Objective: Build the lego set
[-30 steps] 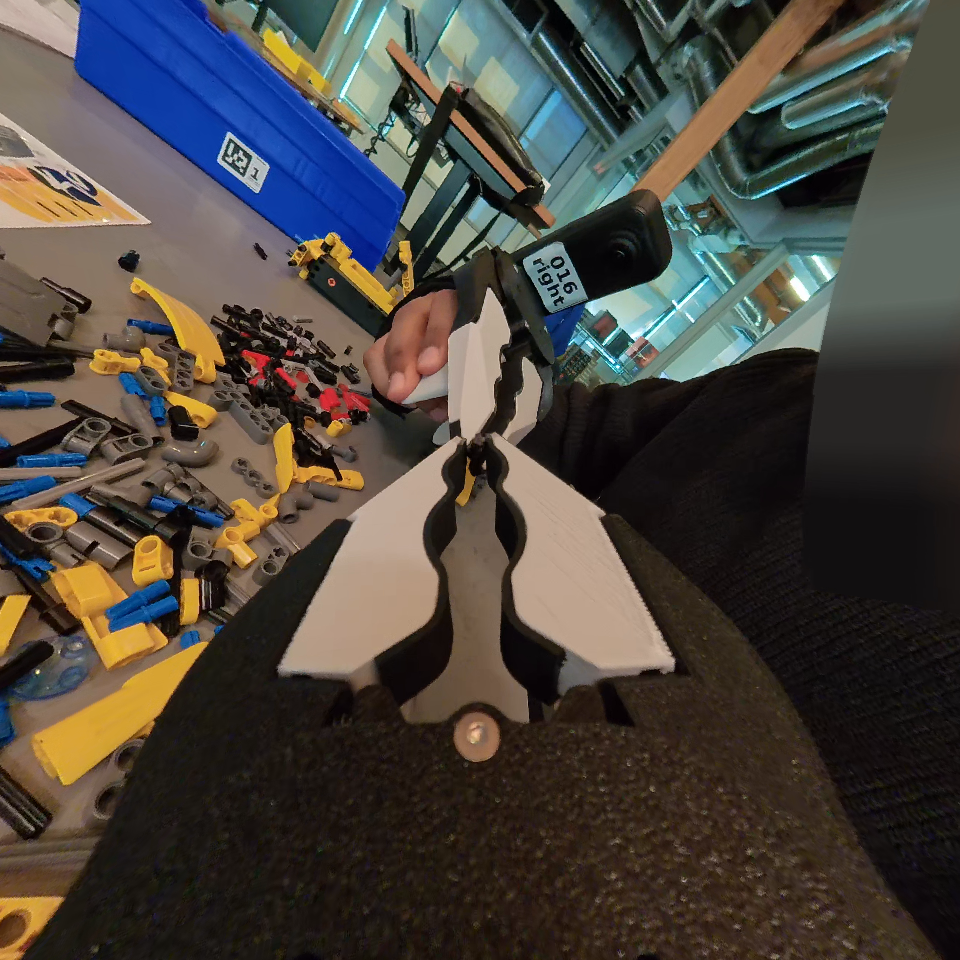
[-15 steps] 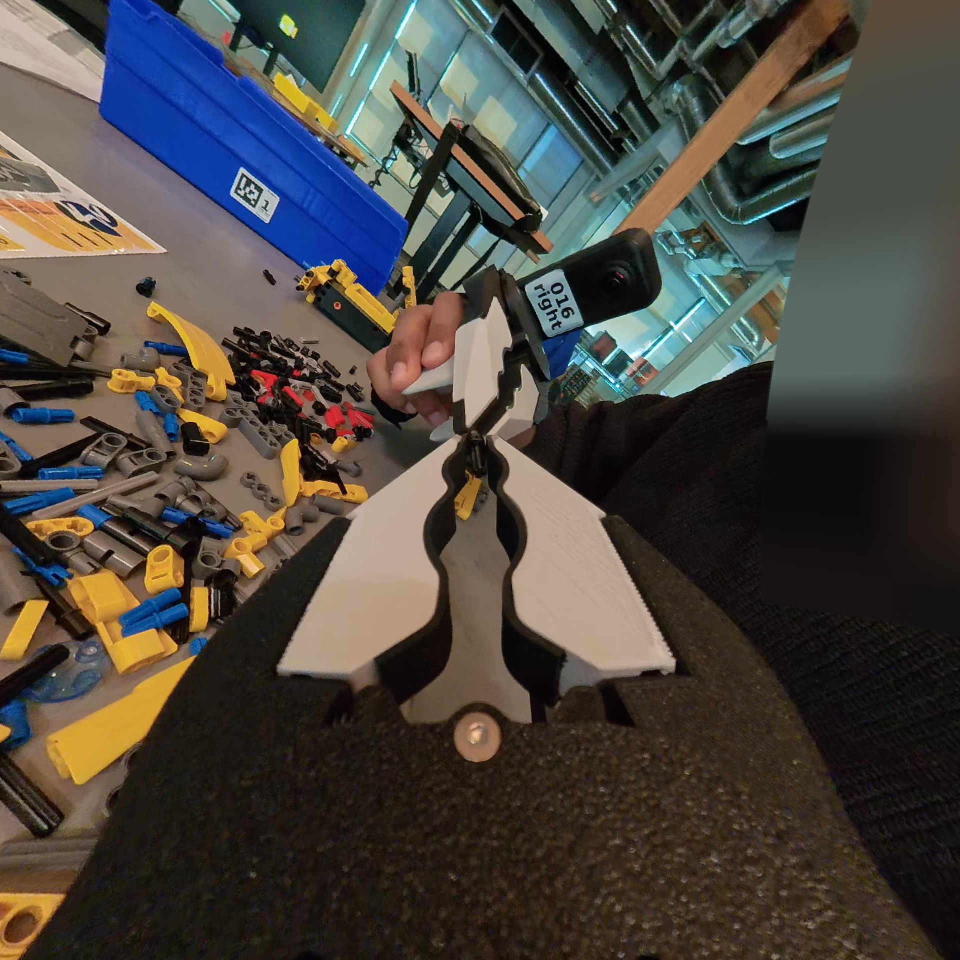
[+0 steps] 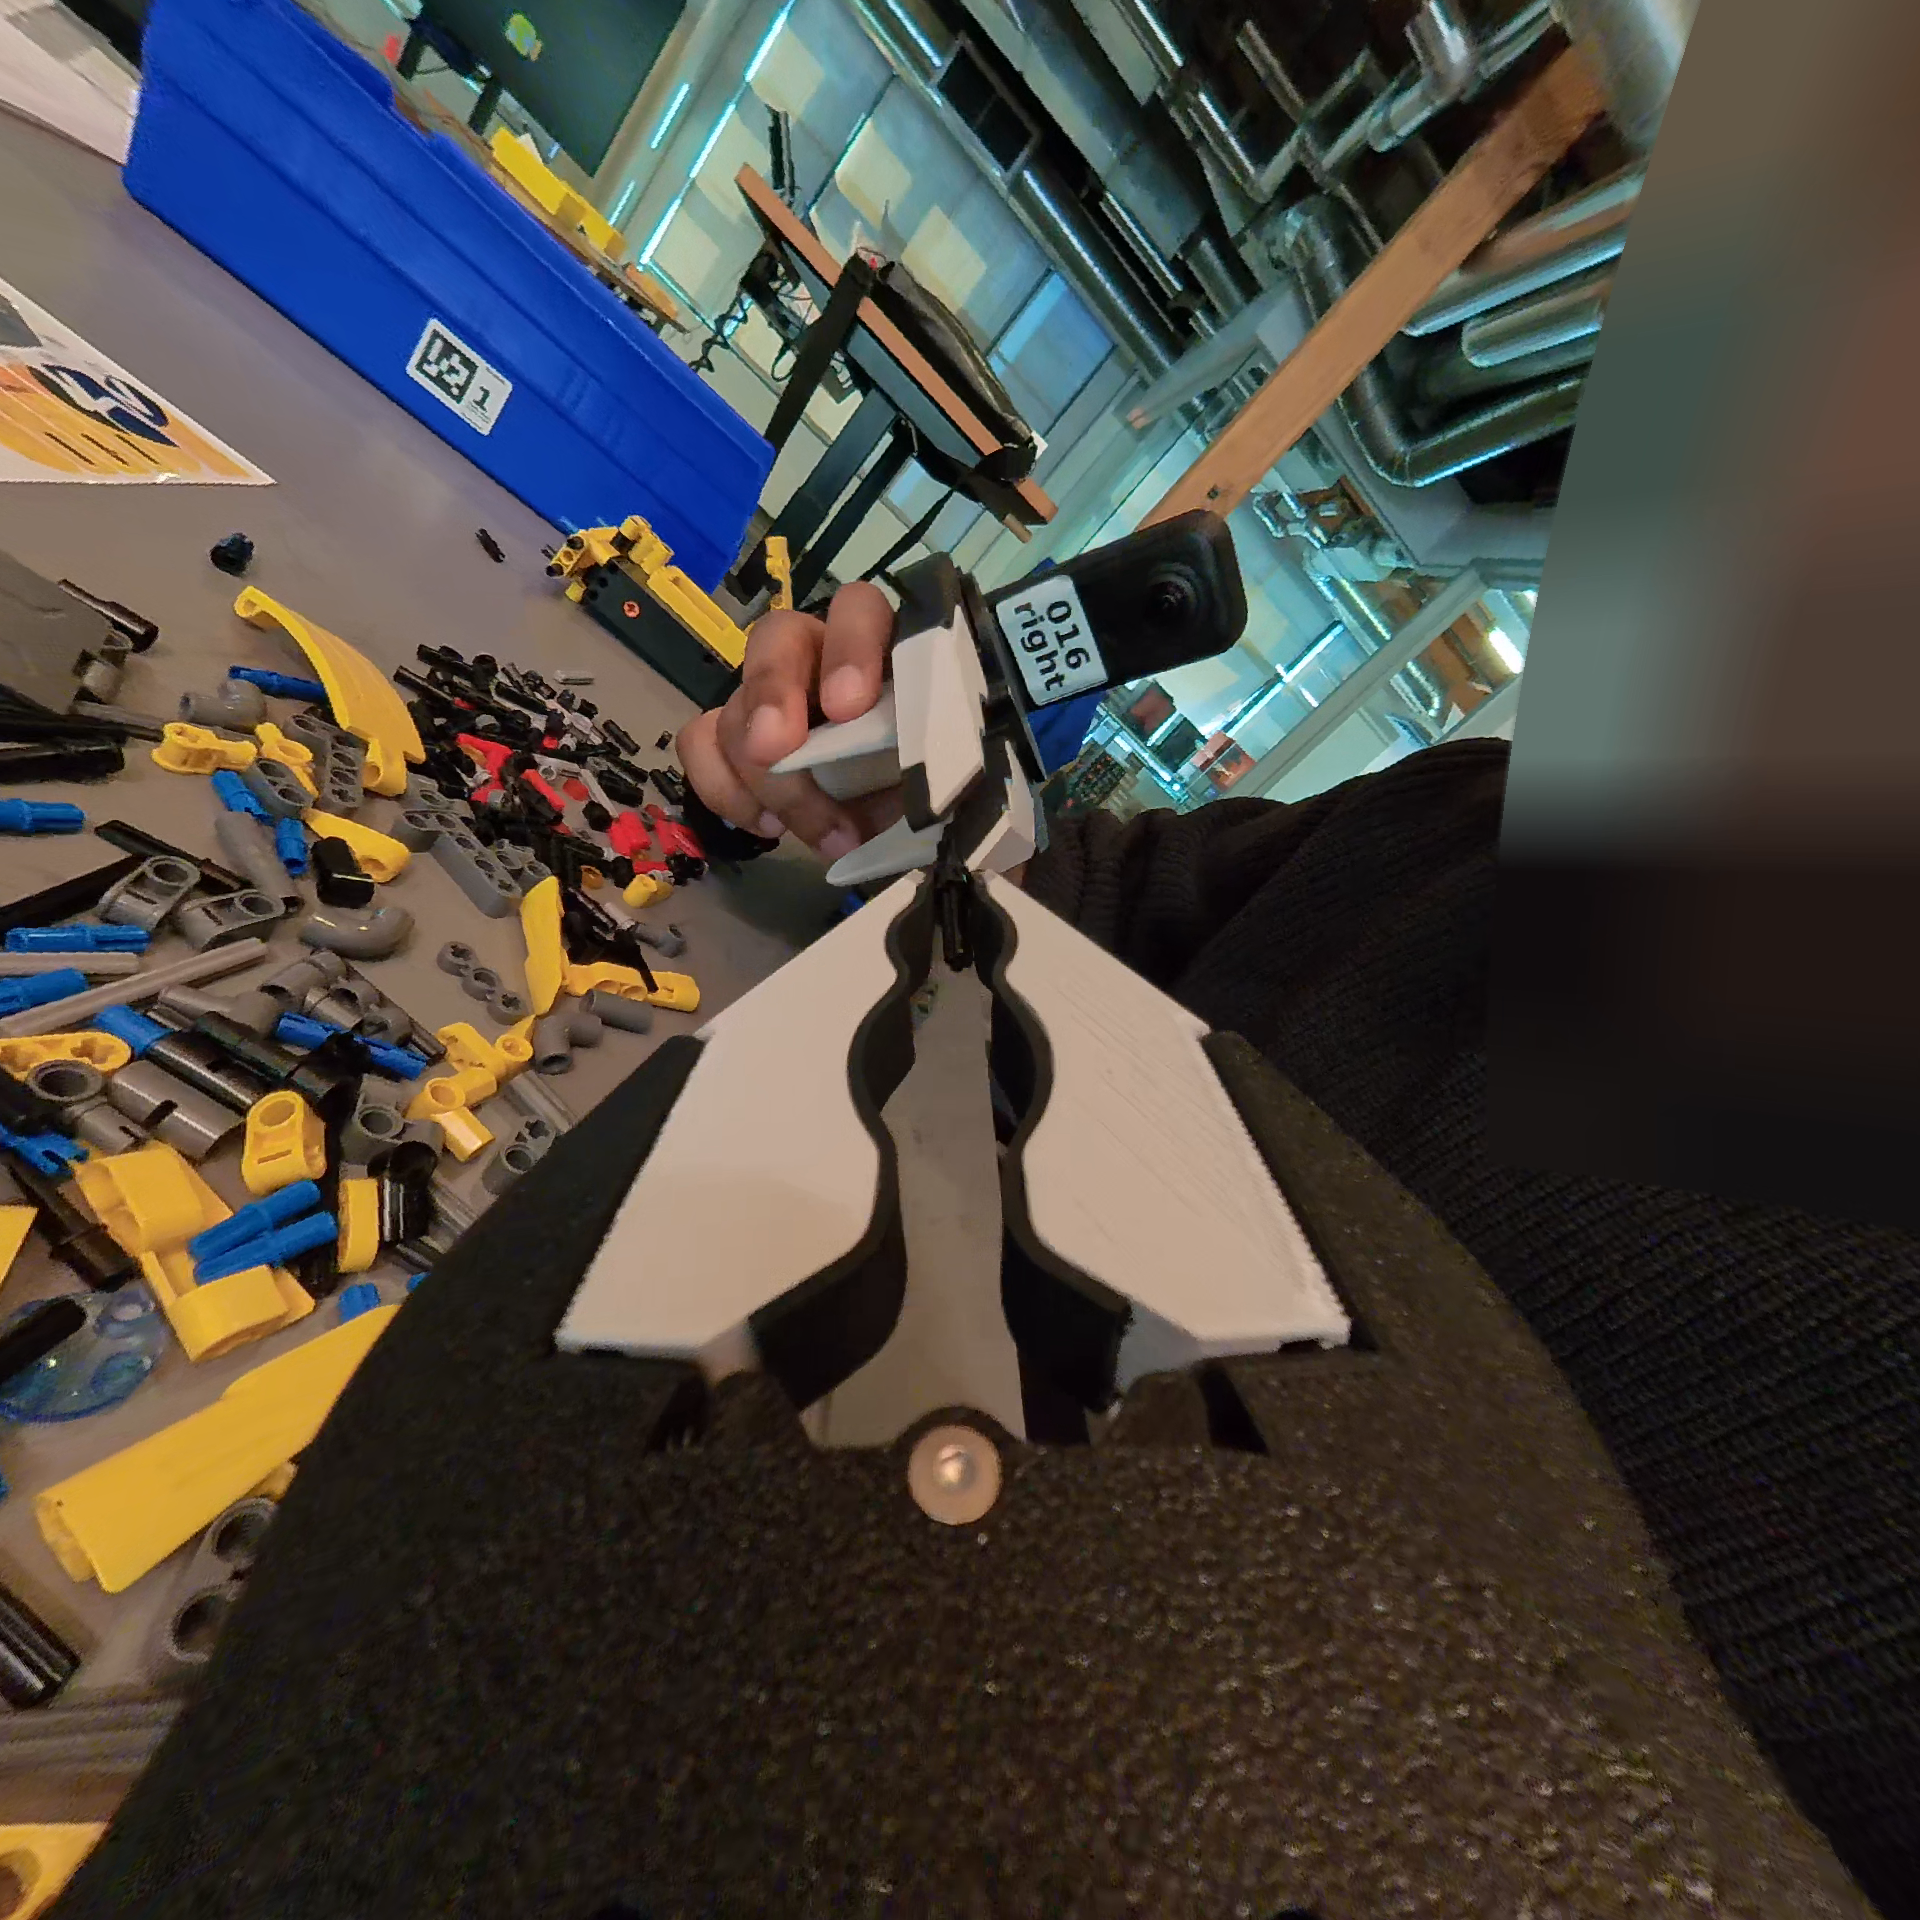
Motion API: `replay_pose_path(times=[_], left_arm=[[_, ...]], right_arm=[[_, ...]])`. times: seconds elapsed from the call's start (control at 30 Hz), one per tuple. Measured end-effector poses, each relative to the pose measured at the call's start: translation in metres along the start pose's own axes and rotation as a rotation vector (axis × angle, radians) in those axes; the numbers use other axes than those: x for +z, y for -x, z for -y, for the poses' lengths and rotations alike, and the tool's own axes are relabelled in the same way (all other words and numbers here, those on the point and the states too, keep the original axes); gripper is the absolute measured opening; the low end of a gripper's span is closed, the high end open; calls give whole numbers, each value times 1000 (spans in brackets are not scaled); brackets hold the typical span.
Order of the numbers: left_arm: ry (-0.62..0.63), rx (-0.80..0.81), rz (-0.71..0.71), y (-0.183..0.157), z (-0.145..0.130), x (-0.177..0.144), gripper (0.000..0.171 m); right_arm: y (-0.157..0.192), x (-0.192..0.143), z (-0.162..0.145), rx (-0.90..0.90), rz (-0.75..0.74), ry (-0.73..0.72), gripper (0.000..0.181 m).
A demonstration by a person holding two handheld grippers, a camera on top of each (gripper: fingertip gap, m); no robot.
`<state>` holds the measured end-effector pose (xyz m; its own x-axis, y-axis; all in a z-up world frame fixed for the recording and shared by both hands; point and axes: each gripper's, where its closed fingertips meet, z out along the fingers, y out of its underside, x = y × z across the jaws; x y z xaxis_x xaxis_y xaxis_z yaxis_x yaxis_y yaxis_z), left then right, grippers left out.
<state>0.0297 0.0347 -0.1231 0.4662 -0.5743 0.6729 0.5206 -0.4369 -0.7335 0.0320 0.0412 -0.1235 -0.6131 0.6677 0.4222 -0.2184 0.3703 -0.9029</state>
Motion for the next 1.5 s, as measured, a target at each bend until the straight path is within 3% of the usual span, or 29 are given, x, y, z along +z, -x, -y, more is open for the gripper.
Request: replay_pose_path(times=[0.7,1.5], left_arm=[[10,-40,-21,0,-3,1,5],[5,-32,12,3,-2,1,5]], right_arm=[[7,0,1,123,84,-21,3],[5,2,-2,153,71,2,3]])
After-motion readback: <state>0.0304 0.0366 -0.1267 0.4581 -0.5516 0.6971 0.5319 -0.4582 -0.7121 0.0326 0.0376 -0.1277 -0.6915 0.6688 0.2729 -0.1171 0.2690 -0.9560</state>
